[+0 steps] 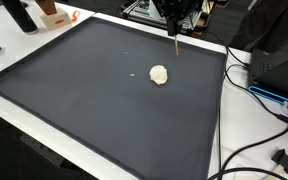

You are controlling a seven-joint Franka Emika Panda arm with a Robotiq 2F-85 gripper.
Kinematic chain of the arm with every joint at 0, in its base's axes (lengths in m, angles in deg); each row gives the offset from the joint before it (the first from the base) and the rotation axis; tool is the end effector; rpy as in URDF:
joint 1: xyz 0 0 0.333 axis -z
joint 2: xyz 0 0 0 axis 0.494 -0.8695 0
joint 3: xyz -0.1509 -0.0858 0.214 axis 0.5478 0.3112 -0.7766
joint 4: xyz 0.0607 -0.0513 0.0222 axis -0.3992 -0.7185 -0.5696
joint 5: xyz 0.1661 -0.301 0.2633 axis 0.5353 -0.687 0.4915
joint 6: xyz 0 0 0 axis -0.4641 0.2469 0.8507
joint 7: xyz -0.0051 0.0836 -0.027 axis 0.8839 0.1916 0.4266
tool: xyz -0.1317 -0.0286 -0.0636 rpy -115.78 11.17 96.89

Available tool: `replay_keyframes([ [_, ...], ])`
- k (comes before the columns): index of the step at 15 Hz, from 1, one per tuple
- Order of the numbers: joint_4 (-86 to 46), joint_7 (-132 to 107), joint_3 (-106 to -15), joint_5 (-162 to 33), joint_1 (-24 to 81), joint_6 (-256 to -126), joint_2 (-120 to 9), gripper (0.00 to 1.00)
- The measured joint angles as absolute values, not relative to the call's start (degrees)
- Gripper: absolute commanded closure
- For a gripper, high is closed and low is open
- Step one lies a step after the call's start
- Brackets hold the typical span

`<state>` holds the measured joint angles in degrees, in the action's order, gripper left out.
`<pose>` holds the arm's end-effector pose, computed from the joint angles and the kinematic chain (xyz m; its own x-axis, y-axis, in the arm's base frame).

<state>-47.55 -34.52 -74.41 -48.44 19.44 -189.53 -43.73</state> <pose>0.5705 0.2184 0.2944 0.9626 -0.2698 0.0244 -0.2566 -0.9370 -0.2369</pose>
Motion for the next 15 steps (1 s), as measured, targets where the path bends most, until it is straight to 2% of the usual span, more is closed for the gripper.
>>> replay_keyframes([
  [8,-47.65,-36.82,-74.8,-57.39,18.29,-184.65,-41.28,0.97],
  [9,-47.65,-36.91,-74.94,-58.27,18.25,-184.04,-40.92,0.87],
  [15,-47.58,-36.97,-75.32,-60.01,18.05,-182.21,-39.78,0.87],
])
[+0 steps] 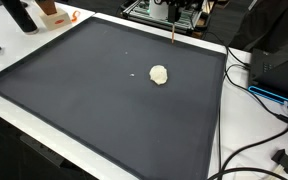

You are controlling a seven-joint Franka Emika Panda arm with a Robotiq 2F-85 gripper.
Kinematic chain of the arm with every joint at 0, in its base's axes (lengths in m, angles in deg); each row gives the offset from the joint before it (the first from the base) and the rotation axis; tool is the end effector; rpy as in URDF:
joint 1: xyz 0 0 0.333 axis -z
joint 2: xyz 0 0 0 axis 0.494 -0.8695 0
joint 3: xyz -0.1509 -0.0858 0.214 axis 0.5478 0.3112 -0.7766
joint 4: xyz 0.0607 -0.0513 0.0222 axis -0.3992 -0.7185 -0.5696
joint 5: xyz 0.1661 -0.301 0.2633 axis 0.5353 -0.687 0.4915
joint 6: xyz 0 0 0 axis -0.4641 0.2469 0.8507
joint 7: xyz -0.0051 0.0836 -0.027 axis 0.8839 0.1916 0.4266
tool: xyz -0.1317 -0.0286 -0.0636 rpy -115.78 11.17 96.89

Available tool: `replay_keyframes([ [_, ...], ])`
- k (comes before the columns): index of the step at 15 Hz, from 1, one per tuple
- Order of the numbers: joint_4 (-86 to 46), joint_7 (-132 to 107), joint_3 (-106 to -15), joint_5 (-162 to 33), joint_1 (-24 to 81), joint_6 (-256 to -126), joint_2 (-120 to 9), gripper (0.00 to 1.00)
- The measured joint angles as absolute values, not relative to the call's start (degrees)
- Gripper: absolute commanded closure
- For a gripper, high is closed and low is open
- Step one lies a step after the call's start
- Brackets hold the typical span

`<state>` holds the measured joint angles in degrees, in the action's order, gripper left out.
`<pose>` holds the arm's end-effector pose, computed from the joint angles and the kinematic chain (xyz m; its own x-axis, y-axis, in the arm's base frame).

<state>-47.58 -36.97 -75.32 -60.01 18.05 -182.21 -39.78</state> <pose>0.5494 0.2260 0.3205 0.9877 -0.1434 0.0625 -0.1394 -0.9882 -0.0643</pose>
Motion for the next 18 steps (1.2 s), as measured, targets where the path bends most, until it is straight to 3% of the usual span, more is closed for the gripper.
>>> replay_keyframes([
  [1,-47.58,-36.97,-75.32,-60.02,18.05,-182.21,-39.78,0.97],
  [18,-42.09,-57.47,-70.81,-77.21,17.68,-185.15,-52.29,0.97],
])
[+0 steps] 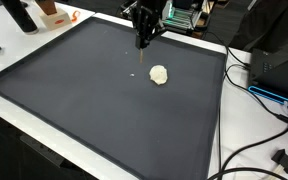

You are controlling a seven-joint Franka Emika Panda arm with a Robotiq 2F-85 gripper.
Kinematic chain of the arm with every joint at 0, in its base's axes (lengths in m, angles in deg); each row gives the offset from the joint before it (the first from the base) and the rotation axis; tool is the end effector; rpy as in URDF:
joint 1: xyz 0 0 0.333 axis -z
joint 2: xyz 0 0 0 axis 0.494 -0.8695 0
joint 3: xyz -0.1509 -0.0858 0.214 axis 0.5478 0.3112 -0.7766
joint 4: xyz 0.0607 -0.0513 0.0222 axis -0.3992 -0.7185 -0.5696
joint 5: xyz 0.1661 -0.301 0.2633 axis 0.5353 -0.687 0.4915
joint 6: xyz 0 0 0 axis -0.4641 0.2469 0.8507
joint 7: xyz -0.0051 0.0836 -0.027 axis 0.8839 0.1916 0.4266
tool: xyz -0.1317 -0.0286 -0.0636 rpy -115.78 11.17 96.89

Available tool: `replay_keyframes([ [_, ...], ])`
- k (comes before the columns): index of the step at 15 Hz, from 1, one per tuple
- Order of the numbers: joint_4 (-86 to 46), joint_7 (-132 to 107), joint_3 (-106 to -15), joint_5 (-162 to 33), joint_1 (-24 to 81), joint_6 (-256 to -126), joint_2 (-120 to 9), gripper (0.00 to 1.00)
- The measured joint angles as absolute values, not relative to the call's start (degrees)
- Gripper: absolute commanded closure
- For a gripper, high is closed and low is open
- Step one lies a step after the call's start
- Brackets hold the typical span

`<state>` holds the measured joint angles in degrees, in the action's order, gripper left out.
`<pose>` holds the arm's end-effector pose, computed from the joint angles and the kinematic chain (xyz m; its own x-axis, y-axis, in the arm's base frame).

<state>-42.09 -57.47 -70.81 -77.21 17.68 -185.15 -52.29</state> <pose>0.5962 0.1772 0.2419 0.9178 -0.3688 0.1470 -0.3867 -0.9142 0.1209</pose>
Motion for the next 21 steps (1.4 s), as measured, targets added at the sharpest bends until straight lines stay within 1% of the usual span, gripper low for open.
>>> replay_keyframes([
  [8,-39.72,-64.83,-69.47,-83.49,15.18,-180.25,-56.27,0.97],
  [21,-36.69,-70.1,-68.82,-90.59,11.51,-172.46,-61.75,0.97],
])
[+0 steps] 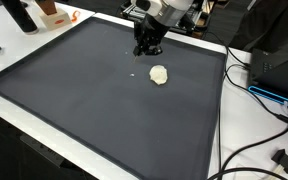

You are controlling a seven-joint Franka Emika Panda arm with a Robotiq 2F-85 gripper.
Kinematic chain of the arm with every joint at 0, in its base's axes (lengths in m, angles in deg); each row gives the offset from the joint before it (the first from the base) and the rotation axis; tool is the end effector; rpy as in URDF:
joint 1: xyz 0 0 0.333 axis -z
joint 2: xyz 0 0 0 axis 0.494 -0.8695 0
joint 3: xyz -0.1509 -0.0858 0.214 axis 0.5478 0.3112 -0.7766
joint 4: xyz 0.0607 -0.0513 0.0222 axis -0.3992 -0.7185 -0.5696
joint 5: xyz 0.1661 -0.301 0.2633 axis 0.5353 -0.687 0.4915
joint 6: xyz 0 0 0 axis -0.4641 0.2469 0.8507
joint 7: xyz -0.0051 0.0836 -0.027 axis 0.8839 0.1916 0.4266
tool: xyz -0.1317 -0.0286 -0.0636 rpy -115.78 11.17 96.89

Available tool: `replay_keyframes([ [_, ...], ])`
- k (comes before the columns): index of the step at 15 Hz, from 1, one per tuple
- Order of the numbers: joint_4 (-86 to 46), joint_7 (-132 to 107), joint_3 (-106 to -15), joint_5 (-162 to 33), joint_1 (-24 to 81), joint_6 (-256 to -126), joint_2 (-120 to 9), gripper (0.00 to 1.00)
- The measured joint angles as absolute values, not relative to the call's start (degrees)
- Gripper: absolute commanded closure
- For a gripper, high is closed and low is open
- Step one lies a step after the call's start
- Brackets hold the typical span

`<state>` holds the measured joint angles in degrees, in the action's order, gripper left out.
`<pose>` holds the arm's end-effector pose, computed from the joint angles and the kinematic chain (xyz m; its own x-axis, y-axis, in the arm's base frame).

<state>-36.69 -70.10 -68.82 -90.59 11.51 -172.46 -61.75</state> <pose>0.5782 0.1872 0.1744 0.9162 -0.3680 0.1584 -0.3996 -0.8102 0.4289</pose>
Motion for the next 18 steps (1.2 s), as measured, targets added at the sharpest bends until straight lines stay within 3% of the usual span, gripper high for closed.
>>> replay_keyframes([
  [18,-32.02,-72.13,-68.57,-97.68,7.8,-164.38,-68.81,0.97],
])
